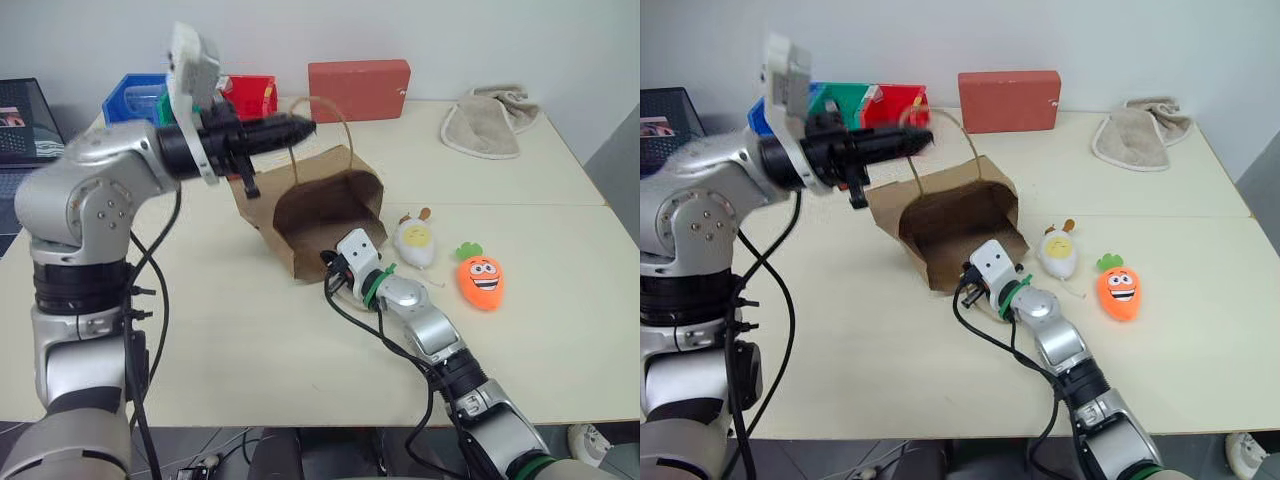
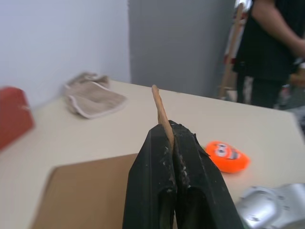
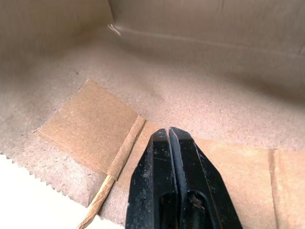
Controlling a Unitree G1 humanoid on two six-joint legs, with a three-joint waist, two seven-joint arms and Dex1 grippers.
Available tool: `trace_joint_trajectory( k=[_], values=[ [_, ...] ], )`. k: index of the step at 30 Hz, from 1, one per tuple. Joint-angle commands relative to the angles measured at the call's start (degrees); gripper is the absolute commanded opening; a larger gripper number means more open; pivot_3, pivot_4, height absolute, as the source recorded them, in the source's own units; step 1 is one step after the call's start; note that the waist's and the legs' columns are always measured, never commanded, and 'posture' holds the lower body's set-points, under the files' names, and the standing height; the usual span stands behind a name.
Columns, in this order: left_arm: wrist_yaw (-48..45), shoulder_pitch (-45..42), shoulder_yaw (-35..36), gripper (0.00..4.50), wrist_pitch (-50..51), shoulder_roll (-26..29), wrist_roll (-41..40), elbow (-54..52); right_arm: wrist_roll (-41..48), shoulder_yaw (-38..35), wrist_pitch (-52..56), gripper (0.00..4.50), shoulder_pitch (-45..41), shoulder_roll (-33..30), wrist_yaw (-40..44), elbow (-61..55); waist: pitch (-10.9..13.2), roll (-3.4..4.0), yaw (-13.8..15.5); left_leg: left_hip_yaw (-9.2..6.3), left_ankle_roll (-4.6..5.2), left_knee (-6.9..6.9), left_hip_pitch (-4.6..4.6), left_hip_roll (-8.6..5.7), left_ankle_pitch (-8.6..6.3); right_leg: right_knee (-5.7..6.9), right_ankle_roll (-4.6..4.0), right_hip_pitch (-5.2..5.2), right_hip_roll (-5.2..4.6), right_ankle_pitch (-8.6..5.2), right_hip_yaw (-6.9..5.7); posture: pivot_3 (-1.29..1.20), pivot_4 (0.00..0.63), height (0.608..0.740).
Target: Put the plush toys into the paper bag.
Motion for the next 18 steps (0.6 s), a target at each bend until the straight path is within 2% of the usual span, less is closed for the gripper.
trace_joint_trajectory(
  k=[1, 6, 11, 18],
  values=[
    [-0.8, -2.2, -0.2, 0.0, -5.2, -0.2, 2.4, -0.2, 0.2, -0.6, 0.3, 0.05, -1.0, 0.9, 0.0, 0.1, 0.0, 0.0, 0.0, 0.01, 0.0, -0.01, 0.0, 0.0, 0.0, -0.01, 0.0, 0.0, 0.0, 0.0, 0.01, 0.0, 0.15, 0.74],
    [-2.0, 1.4, -2.5, 0.0, -9.2, -0.3, 5.8, -0.7, 0.6, -1.2, 1.0, 0.05, -1.2, 1.1, 0.7, -0.6, 0.0, 0.0, -0.1, 0.02, 0.0, -0.04, -0.02, 0.01, 0.0, 0.0, 0.0, -0.05, 0.0, 0.0, 0.01, 0.0, 0.15, 0.74],
    [-3.1, 4.4, -3.2, 0.0, -9.1, -0.9, 5.5, -2.5, 2.4, -2.0, 2.6, 0.05, -1.7, 1.4, 2.4, -3.8, 0.0, 0.0, -0.2, 0.01, 0.01, -0.05, -0.05, 0.01, 0.0, 0.01, 0.0, -0.08, 0.0, 0.0, 0.01, 0.0, 0.15, 0.74],
    [-5.4, 8.6, -4.2, 0.0, -8.4, -0.7, 4.9, -5.9, 6.6, -1.0, 12.4, 0.05, -1.5, -3.5, 9.5, -19.5, 0.0, 0.01, -0.2, -0.02, 0.0, -0.04, -0.28, 0.01, 0.0, 0.04, 0.0, -0.3, 0.0, 0.0, -0.02, 0.0, 0.15, 0.74]
  ],
)
